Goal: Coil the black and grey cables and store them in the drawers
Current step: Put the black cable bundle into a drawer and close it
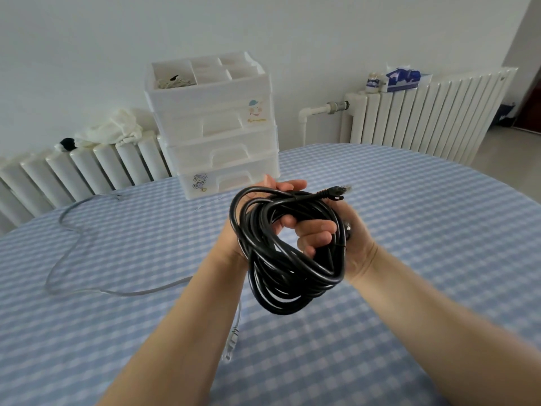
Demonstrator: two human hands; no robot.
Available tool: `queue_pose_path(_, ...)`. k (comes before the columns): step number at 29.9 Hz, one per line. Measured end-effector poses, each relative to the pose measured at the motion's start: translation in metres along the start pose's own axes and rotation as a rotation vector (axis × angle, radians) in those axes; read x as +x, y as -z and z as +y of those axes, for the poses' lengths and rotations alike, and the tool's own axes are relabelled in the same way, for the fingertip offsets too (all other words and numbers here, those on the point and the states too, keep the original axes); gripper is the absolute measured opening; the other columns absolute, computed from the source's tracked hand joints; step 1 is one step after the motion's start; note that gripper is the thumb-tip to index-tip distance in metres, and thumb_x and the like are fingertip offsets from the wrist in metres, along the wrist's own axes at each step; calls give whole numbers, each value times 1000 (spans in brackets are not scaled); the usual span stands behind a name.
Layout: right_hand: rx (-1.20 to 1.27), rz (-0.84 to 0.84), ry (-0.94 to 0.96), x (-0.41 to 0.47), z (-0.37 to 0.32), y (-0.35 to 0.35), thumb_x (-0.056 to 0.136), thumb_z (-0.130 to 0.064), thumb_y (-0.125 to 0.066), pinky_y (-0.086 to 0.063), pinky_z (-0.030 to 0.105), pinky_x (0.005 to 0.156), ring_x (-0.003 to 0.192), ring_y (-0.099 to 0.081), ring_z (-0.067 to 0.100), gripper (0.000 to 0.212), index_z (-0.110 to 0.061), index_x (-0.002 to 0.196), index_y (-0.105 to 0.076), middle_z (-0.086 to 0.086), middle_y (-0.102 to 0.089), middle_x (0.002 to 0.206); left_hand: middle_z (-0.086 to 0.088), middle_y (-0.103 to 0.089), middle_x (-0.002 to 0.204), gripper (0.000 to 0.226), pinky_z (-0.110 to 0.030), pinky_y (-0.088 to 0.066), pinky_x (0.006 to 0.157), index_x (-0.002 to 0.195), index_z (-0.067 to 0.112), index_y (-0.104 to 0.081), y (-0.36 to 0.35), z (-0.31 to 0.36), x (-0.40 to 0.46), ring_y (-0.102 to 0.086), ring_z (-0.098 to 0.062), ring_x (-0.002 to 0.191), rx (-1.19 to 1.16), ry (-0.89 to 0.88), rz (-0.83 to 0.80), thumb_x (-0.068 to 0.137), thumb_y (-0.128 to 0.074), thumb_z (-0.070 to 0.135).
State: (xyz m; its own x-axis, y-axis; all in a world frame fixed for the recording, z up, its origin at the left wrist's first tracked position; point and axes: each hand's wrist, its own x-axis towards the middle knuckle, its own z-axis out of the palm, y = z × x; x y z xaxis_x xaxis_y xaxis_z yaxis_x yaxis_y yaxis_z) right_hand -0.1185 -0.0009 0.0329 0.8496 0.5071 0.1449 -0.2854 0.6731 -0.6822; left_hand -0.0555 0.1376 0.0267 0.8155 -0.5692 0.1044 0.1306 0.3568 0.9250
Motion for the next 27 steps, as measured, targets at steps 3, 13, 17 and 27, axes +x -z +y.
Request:
queue_pose_path(3,130,30,11,6,2,4,96,-16,-36,-52,49,85,72,-66,33,45,22,114,-49,19,-64,70,-12,-56,57,60,-29,-51,56,72,3,-70,0,3,12,-61,-21,57,-39,37,-164,99,-17,-5)
queue_pose_path(13,25,237,75,15,-21,12,79,-23,-62,-52,43,87,60,-57,24,44,13,103,-64,8,-54,58,-1,-73,93,57,-33,-50,84,102,10,-68,31,24,43,-63,-18,98,29,3,18,105,-22,42)
queue_pose_path(17,-260,550,224,36,-41,16,79,-51,-59,-50,36,84,61,-55,18,54,1,94,-64,2,-53,58,2,-68,112,40,-30,-47,84,119,11,-60,59,37,76,-60,-17,111,49,-10,309,103,-35,39)
queue_pose_path(27,-1527,1014,437,129,-86,29,84,-34,-72,-45,36,90,109,-52,20,60,-5,124,-38,5,-59,117,-17,-37,149,68,-36,-39,103,148,3,-24,77,73,138,-44,-26,132,-380,209,487,96,-54,35)
